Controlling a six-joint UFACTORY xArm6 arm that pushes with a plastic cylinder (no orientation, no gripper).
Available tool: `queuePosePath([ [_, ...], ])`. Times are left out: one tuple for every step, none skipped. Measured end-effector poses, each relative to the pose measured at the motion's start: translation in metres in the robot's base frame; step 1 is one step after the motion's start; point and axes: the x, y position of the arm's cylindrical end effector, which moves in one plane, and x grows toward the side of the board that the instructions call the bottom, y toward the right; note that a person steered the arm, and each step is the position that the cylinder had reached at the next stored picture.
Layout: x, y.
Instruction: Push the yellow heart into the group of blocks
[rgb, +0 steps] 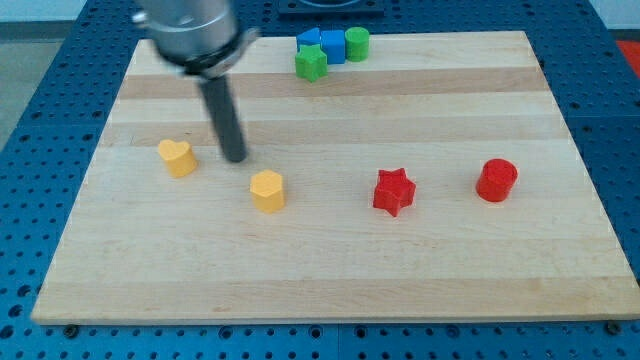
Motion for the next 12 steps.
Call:
queuePosePath([
  [-0.010, 0.025],
  [0.023, 0.005],
  [0.060, -0.006],
  [0.081, -0.046],
  [0.078, -0.105],
  [0.032, -0.084],
  [-0.004, -0.033],
  [0.020, -0.063],
  [0.059, -0.118],
  [0.044, -0.162],
  [-0.001, -0.147],
  [-0.024, -0.077],
])
